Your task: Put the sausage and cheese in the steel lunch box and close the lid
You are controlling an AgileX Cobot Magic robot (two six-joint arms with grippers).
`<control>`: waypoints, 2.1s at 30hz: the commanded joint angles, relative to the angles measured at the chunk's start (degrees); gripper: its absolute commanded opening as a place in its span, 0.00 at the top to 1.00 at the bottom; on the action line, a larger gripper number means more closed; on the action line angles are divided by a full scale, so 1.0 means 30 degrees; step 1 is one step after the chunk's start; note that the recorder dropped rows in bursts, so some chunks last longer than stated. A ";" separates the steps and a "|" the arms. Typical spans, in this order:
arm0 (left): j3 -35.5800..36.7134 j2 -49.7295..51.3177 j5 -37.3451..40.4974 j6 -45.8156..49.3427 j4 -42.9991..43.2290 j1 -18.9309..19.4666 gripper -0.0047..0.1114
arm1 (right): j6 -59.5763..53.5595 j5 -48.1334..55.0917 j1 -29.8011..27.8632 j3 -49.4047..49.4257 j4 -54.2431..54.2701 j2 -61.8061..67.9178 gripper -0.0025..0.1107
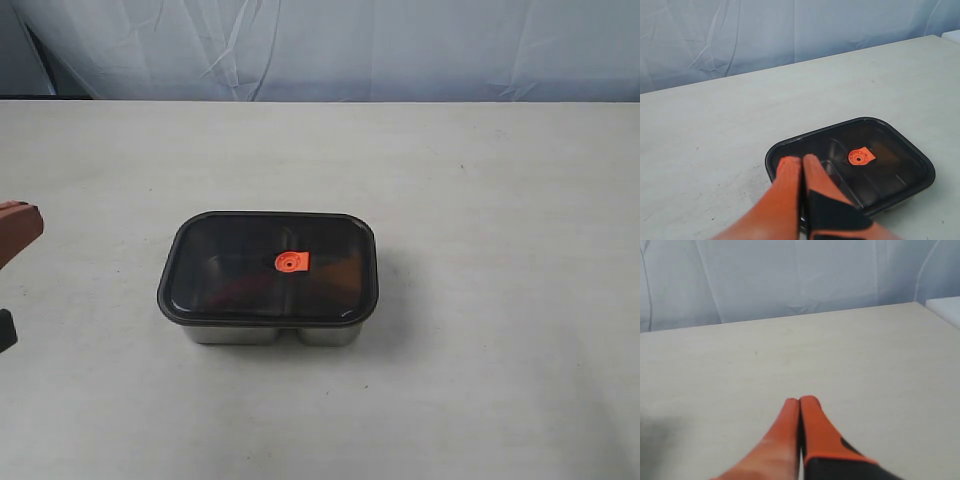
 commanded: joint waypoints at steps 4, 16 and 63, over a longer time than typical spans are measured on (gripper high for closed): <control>0.0010 -0.0103 -0.0069 -0.0029 -0.0070 -0.0017 0.96 | 0.0000 -0.0191 -0.0085 0.0033 0.2263 -0.0138 0.98; 0.0010 -0.0103 -0.0107 -0.0029 -0.0024 -0.0017 0.96 | 0.0000 -0.0191 -0.0085 0.0033 0.2263 -0.0138 0.98; 0.6104 -0.6804 -0.5610 -1.4938 1.7617 0.9361 0.96 | 0.0000 -0.0191 -0.0085 0.0033 0.2389 -0.0138 0.98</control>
